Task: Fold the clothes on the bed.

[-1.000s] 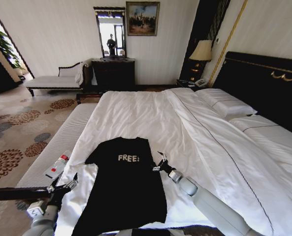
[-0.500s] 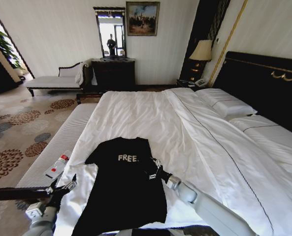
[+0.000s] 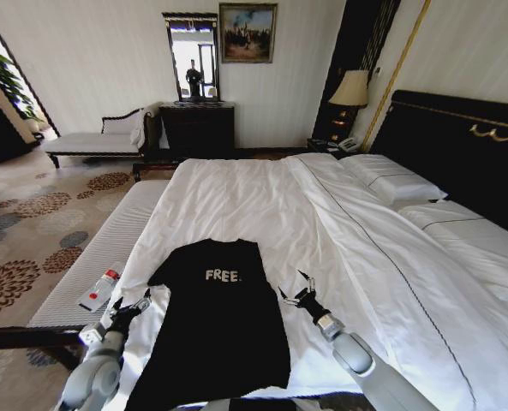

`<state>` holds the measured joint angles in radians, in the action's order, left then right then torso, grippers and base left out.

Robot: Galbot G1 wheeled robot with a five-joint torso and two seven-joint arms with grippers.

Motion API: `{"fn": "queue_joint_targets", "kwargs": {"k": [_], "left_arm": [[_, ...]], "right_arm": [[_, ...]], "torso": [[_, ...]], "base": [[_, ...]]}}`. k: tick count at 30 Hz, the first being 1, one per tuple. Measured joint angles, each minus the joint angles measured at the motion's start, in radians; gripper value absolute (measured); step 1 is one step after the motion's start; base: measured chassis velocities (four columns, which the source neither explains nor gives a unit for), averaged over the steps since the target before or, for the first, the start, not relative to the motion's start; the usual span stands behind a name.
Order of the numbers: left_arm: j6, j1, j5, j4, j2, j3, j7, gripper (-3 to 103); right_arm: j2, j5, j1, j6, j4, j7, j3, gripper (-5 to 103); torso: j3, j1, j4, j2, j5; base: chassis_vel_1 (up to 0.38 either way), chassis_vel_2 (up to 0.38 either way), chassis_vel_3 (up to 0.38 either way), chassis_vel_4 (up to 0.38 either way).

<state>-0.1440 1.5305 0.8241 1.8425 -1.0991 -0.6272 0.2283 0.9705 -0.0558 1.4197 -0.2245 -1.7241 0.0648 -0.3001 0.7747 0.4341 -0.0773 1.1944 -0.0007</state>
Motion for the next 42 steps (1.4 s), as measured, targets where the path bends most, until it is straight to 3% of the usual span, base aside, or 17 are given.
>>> {"fn": "queue_joint_targets", "kwargs": {"k": [6,9,11,13,15,22,27,29,30,36,42], "left_arm": [[0.001,-0.106,0.032,-0.131,0.000,0.075,0.005,103],[0.001,-0.173,0.048,-0.178,-0.006,0.119,0.006,90],[0.001,-0.191,0.050,-0.191,-0.008,0.128,0.007,90],[0.001,-0.216,0.063,-0.209,-0.012,0.135,0.012,80],[0.001,-0.224,0.078,-0.216,-0.014,0.130,0.015,68],[0.001,-0.207,0.095,-0.215,-0.003,0.093,0.007,49],[0.002,-0.212,0.117,-0.221,-0.002,0.065,0.004,43],[0.002,-0.218,0.120,-0.226,-0.002,0.064,0.003,43],[0.002,-0.226,0.122,-0.234,-0.003,0.064,0.001,49],[-0.002,-0.263,0.120,-0.275,-0.010,0.082,-0.003,34],[-0.006,-0.274,0.113,-0.290,-0.009,0.089,-0.004,7]], "right_arm": [[0.017,-0.017,0.054,0.005,-0.017,0.001,-0.051,100],[0.016,-0.018,0.062,0.011,-0.027,0.001,-0.058,100],[0.015,-0.018,0.062,0.015,-0.032,0.001,-0.059,100],[0.014,-0.017,0.064,0.021,-0.042,0.001,-0.066,100],[0.014,-0.017,0.071,0.024,-0.049,0.001,-0.076,100],[0.024,-0.026,0.087,0.025,-0.052,0.000,-0.083,100],[0.023,-0.029,0.086,0.031,-0.054,-0.001,-0.080,100],[0.021,-0.028,0.085,0.033,-0.056,-0.001,-0.080,100],[0.019,-0.025,0.084,0.036,-0.057,-0.001,-0.079,100],[0.011,-0.018,0.088,0.046,-0.070,-0.001,-0.083,100],[0.013,-0.017,0.097,0.047,-0.074,-0.001,-0.093,100]], "torso": [[0.000,0.000,0.0004,0.000,-0.0001],[0.000,0.000,0.0001,0.000,0.0000],[0.000,0.000,0.0001,0.000,0.0000],[0.000,0.000,0.0002,0.000,0.0000],[0.000,0.000,0.0002,0.000,-0.0001],[0.000,0.000,0.0004,0.000,0.0000],[0.000,0.000,0.0005,0.000,0.0001],[0.000,0.000,0.0004,0.000,0.0001],[0.000,0.000,0.0003,0.000,0.0000],[0.000,0.000,0.0002,0.000,-0.0001],[0.000,0.000,0.0003,0.000,-0.0001]], "base": [[0.000,0.000,0.000,0.000],[0.000,0.000,0.000,0.000],[0.000,0.000,0.000,0.000],[0.000,0.000,0.000,0.000],[0.000,0.000,0.000,0.000],[0.000,0.000,0.000,0.000],[0.000,0.000,0.000,0.000],[0.000,0.000,0.000,0.000],[0.000,0.000,0.000,0.000],[0.000,0.000,0.000,0.000],[0.000,0.000,0.000,0.000]]}}
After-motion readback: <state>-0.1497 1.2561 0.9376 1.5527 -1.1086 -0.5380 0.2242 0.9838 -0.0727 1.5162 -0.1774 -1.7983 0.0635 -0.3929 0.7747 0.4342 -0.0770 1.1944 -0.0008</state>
